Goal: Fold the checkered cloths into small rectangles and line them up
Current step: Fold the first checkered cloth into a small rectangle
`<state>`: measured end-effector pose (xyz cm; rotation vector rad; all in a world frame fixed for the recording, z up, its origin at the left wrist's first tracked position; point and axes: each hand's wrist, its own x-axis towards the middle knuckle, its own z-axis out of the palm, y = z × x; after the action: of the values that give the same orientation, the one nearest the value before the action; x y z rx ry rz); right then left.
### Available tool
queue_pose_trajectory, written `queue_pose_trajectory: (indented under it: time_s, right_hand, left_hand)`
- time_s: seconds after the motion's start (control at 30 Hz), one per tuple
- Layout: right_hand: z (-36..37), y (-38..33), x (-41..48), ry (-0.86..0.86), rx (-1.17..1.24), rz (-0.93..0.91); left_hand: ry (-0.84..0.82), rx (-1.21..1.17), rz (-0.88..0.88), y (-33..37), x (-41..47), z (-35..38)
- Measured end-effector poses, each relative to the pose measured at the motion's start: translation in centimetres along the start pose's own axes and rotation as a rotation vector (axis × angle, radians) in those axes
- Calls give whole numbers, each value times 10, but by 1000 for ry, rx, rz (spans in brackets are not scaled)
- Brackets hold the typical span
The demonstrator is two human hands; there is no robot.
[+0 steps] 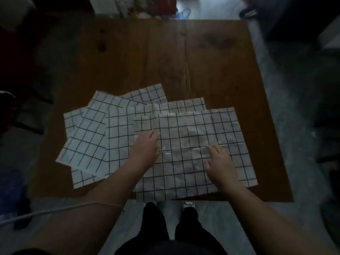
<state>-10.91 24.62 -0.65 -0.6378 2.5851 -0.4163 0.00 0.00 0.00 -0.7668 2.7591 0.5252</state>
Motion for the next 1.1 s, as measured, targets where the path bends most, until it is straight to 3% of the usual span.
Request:
queue_pose_trajectory:
  time_s: [0.47, 0.83, 1.0, 1.1]
  right_hand:
    - [39, -18, 17, 59, -97, 42]
    - [-31, -70, 13, 266, 143, -116]
    - [-74, -108, 10, 384, 289, -219]
    - [-96, -131, 14, 469, 364, -281]
  left_hand:
    - [74, -41, 98, -21, 18, 33]
    - [344, -143, 143, -20, 23, -68]
    - [394, -271, 151, -18, 15, -126]
    - [321, -341, 150, -20, 8, -157]
